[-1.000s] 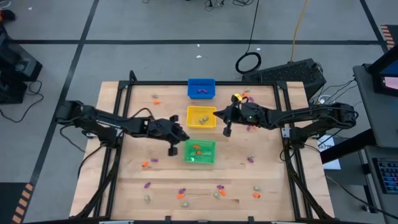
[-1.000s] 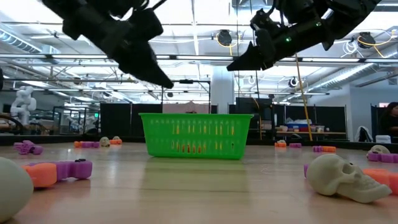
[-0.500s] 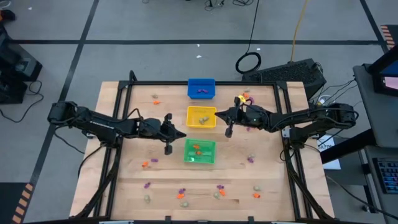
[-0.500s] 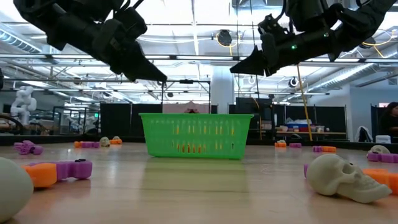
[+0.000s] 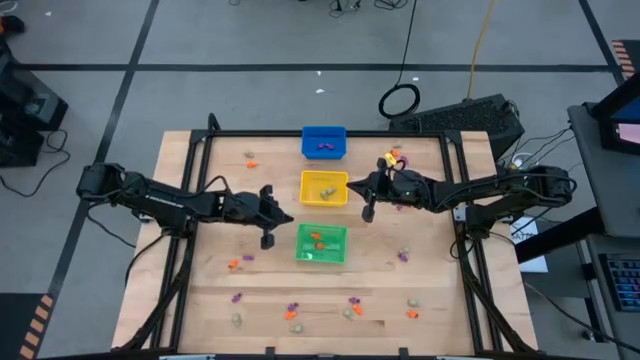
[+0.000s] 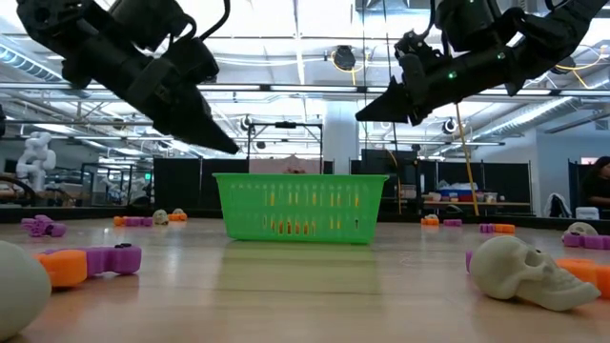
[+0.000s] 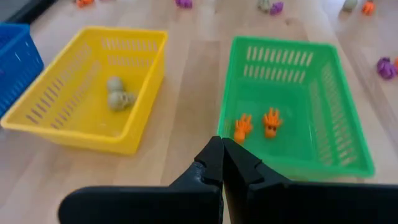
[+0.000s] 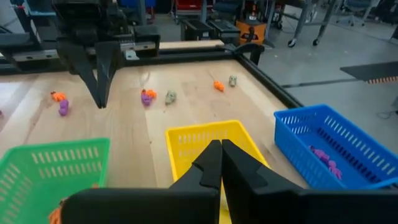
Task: Sort Halloween decoration
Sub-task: Put the purple skeleton toy into the blue bin
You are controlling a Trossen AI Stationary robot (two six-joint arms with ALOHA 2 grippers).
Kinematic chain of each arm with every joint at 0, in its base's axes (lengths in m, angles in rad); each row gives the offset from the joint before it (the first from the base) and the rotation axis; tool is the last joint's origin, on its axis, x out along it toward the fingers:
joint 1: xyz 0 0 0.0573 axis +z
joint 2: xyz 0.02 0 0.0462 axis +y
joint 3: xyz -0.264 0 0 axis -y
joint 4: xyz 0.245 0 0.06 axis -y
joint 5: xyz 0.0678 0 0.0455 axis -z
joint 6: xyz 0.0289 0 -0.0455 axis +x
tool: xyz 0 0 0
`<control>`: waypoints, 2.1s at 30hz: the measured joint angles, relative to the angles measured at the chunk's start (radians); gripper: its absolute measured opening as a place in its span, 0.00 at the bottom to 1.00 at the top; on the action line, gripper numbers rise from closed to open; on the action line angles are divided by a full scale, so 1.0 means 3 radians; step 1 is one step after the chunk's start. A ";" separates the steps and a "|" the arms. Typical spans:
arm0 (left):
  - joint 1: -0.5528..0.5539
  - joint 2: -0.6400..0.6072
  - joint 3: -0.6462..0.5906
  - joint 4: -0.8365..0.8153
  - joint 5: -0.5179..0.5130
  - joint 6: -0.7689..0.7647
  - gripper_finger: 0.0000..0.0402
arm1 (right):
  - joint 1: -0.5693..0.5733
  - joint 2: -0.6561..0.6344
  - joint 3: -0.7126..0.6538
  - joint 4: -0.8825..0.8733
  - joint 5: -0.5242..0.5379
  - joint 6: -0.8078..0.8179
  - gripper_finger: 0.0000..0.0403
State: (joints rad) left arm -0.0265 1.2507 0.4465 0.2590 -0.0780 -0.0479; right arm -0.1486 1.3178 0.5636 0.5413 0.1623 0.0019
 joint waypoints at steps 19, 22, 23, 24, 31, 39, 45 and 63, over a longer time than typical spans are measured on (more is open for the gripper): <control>0.0112 -0.0057 0.0858 -0.2791 -0.0009 -0.0135 0.00 | 0.0000 0.0000 0.0000 -0.0265 -0.0014 0.0031 0.00; 0.0287 -0.0052 0.0976 -0.3118 -0.0015 0.0059 0.00 | 0.0000 0.0000 0.0000 -0.0268 -0.0017 0.0030 0.00; 0.0355 -0.0041 0.1023 -0.3197 -0.0016 0.0157 0.00 | 0.0000 0.0000 0.0000 -0.0265 -0.0017 0.0031 0.00; 0.0425 -0.0031 0.1068 -0.3266 -0.0016 0.0271 0.00 | 0.0000 0.0000 0.0000 -0.0265 -0.0017 0.0031 0.00; 0.0921 0.0171 0.1347 -0.3674 -0.0019 0.1009 0.00 | 0.0000 0.0000 0.0000 -0.0274 -0.0018 0.0017 0.00; 0.1125 0.0577 0.1372 -0.3721 -0.0025 0.1517 0.02 | 0.0000 0.0000 0.0000 -0.0279 -0.0019 -0.0069 0.00; 0.1068 0.0760 0.1372 -0.3915 -0.0024 0.1492 0.17 | 0.0000 -0.0001 0.0001 -0.0302 -0.0019 -0.0162 0.00; 0.0952 0.0783 0.1372 -0.3841 0.0201 0.1313 0.34 | -0.0001 -0.0014 0.0001 -0.0302 -0.0019 -0.0237 0.00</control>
State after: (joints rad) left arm 0.2592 1.4857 0.8581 -0.8934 -0.0177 0.3460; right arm -0.1490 1.3136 0.5640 0.4507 0.1566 -0.0692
